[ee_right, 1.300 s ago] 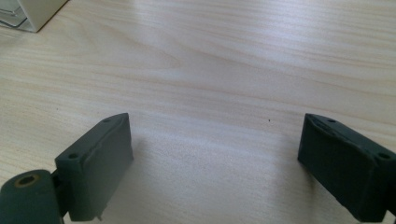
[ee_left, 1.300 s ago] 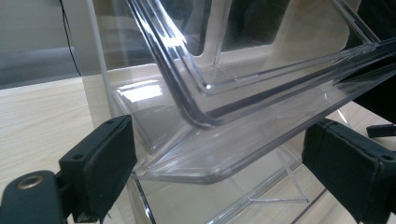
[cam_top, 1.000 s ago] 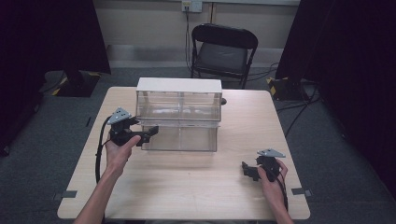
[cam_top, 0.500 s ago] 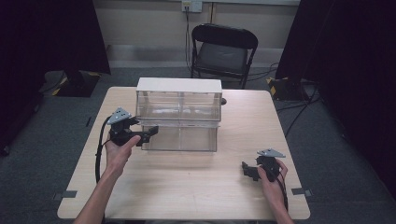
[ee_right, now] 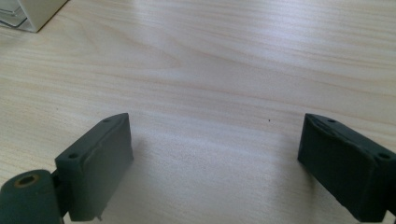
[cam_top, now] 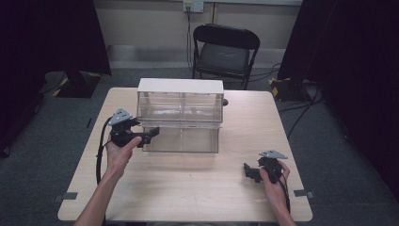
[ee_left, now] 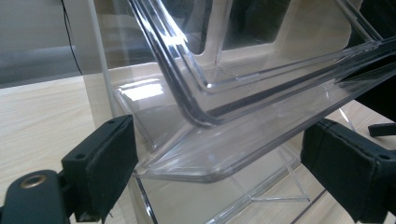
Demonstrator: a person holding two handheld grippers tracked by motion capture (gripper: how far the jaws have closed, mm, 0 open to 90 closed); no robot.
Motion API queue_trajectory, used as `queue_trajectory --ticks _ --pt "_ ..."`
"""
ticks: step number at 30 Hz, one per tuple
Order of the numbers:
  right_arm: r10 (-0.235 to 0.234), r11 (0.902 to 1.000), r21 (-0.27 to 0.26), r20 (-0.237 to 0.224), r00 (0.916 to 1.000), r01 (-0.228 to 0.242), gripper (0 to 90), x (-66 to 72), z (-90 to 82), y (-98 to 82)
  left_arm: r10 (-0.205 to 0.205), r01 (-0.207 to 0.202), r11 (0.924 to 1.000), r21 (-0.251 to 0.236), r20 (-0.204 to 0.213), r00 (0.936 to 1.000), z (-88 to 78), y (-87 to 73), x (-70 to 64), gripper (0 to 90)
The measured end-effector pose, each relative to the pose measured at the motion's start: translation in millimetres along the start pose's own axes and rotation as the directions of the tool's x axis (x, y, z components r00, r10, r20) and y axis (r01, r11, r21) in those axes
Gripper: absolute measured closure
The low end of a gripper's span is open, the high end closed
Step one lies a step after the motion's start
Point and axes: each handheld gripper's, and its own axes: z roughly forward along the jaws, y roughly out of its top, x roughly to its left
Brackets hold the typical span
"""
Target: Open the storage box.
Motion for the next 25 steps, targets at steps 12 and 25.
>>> queue_trajectory --ticks 12,25 --pt "0.000 1.0000 0.000 0.001 1.0000 0.000 9.3 0.0 0.0 0.0 -0.001 0.001 1.0000 0.002 0.001 1.0000 0.0 -0.3 -0.2 10.7" --pt "0.000 1.0000 0.000 0.000 1.0000 0.000 9.3 0.0 0.0 0.0 -0.003 0.003 1.0000 -0.002 0.002 1.0000 0.4 -0.6 -0.3 11.2"
